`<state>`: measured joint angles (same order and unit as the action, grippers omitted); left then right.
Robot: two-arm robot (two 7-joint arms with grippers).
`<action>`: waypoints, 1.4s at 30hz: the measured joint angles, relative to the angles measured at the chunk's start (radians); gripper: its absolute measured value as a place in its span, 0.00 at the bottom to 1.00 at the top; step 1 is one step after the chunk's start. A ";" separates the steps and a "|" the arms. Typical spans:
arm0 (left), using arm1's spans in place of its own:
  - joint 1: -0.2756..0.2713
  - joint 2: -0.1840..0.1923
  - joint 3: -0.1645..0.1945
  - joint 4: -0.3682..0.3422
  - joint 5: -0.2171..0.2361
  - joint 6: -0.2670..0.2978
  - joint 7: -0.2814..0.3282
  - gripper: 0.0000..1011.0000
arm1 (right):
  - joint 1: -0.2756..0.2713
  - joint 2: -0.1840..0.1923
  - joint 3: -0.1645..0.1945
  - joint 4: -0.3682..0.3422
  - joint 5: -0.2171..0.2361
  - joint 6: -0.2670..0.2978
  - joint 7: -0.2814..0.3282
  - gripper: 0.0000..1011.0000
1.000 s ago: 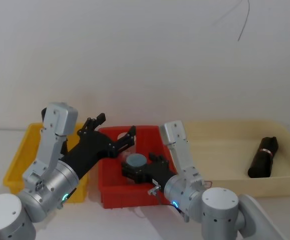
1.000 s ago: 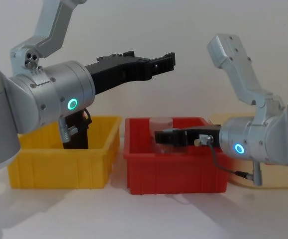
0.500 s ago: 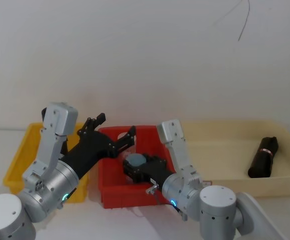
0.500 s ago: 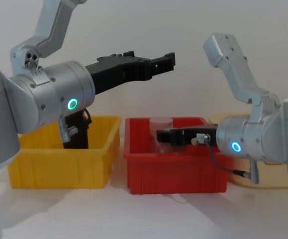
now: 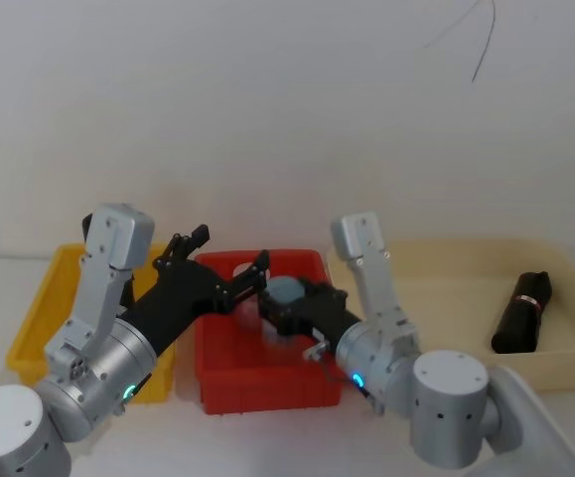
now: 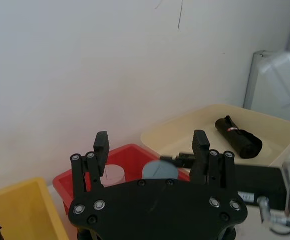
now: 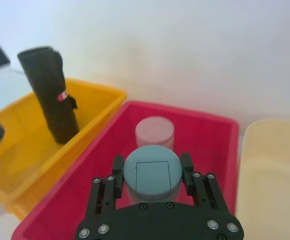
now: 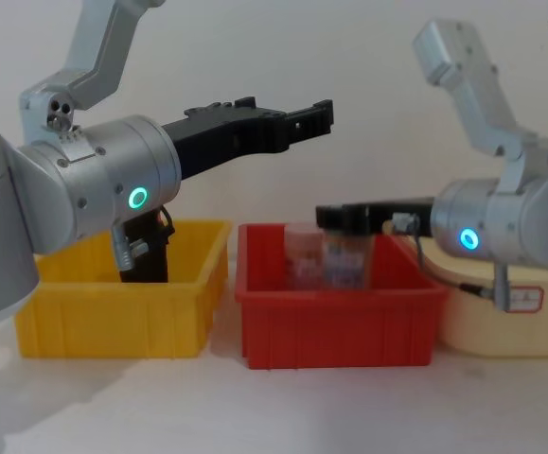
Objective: Pick up the garbage bag with the one hand and transfer it to the other hand.
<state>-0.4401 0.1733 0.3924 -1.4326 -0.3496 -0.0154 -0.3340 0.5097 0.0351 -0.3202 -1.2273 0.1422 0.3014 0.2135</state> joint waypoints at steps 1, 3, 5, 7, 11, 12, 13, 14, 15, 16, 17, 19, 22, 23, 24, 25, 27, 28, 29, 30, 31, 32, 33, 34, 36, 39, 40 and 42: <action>0.000 0.000 0.000 0.000 0.000 0.000 0.000 0.99 | 0.000 0.003 0.004 -0.010 0.001 0.000 -0.002 0.65; 0.000 0.000 0.000 0.000 0.000 0.000 0.000 0.99 | 0.000 0.007 0.011 -0.023 0.002 0.000 -0.007 0.65; 0.000 0.000 0.000 0.000 0.000 0.000 0.000 0.99 | 0.001 0.011 0.018 -0.033 0.002 0.000 -0.010 0.65; 0.000 0.000 0.000 0.000 0.000 0.000 0.000 0.99 | 0.002 0.016 0.027 -0.044 0.003 0.000 -0.015 0.65; 0.000 0.000 0.000 0.000 0.000 0.000 0.000 0.99 | 0.004 0.025 0.042 -0.059 0.002 0.000 -0.024 0.65; 0.000 0.000 0.000 0.000 0.000 0.000 0.000 0.99 | 0.005 0.029 0.048 -0.063 0.002 -0.001 -0.028 0.65; 0.000 0.000 0.000 0.000 0.000 0.000 0.000 0.99 | 0.005 0.029 0.048 -0.063 0.002 -0.001 -0.028 0.65; 0.000 0.000 0.000 0.000 0.000 0.000 0.000 0.99 | 0.005 0.031 0.053 -0.066 0.001 -0.001 -0.031 0.65; 0.000 0.000 0.000 0.000 0.000 0.000 0.000 0.99 | 0.006 0.033 0.057 -0.068 0.001 -0.001 -0.034 0.65; 0.000 0.000 0.000 0.000 0.000 0.000 0.000 0.99 | 0.007 0.035 0.061 -0.070 0.001 -0.001 -0.035 0.65; 0.000 0.000 0.000 0.000 0.000 0.000 0.000 0.99 | 0.007 0.038 0.068 -0.073 -0.001 -0.001 -0.040 0.65; 0.000 0.000 0.000 0.000 0.000 0.000 0.000 0.99 | 0.008 0.043 0.080 -0.078 -0.003 -0.002 -0.048 0.65; 0.000 0.000 0.000 0.000 0.000 0.000 0.000 0.99 | 0.008 0.048 0.090 -0.081 -0.006 -0.002 -0.056 0.65; 0.000 0.000 0.000 0.000 0.000 0.000 0.000 0.99 | 0.008 0.051 0.098 -0.084 -0.007 -0.003 -0.062 0.65; 0.000 0.000 0.000 0.000 0.000 0.000 0.000 0.99 | 0.008 0.053 0.103 -0.085 -0.008 -0.003 -0.066 0.65; 0.000 0.000 0.000 0.000 0.000 0.000 0.000 0.99 | 0.008 0.055 0.108 -0.086 -0.009 -0.003 -0.070 0.65; 0.000 0.000 0.000 0.000 0.000 0.000 0.000 0.99 | 0.008 0.059 0.120 -0.089 -0.012 -0.005 -0.080 0.65; 0.000 0.000 0.000 0.000 0.000 0.000 0.000 0.99 | 0.008 0.061 0.124 -0.090 -0.013 -0.005 -0.084 0.65; 0.000 0.000 0.000 0.000 0.000 0.000 0.000 0.99 | 0.008 0.063 0.129 -0.090 -0.014 -0.006 -0.087 0.65; 0.000 0.000 0.000 0.000 0.000 0.000 0.000 0.99 | 0.008 0.066 0.136 -0.091 -0.016 -0.007 -0.094 0.65; 0.000 0.000 0.000 0.000 0.000 0.000 0.000 0.99 | 0.007 0.067 0.140 -0.091 -0.018 -0.008 -0.099 0.65; 0.000 0.000 0.000 0.000 0.000 0.000 0.000 0.99 | 0.007 0.069 0.145 -0.091 -0.020 -0.009 -0.103 0.65; 0.000 0.000 0.000 0.000 0.000 0.000 0.000 0.99 | 0.005 0.071 0.152 -0.091 -0.023 -0.011 -0.110 0.65; 0.000 0.000 0.000 0.000 0.000 0.000 0.000 0.99 | 0.005 0.072 0.155 -0.091 -0.025 -0.012 -0.115 0.65; 0.000 0.000 0.000 0.000 0.000 0.000 0.000 0.99 | 0.003 0.074 0.161 -0.089 -0.028 -0.013 -0.121 0.65; 0.000 0.000 0.000 0.000 0.000 0.000 0.000 0.99 | 0.000 0.078 0.174 -0.079 -0.035 -0.016 -0.135 0.66; 0.000 0.000 0.000 0.000 0.000 0.000 0.000 0.99 | -0.001 0.079 0.176 -0.078 -0.036 -0.017 -0.138 0.67; 0.000 0.000 0.000 0.000 0.000 0.000 0.000 0.99 | -0.003 0.081 0.181 -0.074 -0.038 -0.017 -0.142 0.72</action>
<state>-0.4401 0.1733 0.3924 -1.4327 -0.3496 -0.0154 -0.3340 0.5071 0.1157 -0.1391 -1.3009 0.1039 0.2846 0.0719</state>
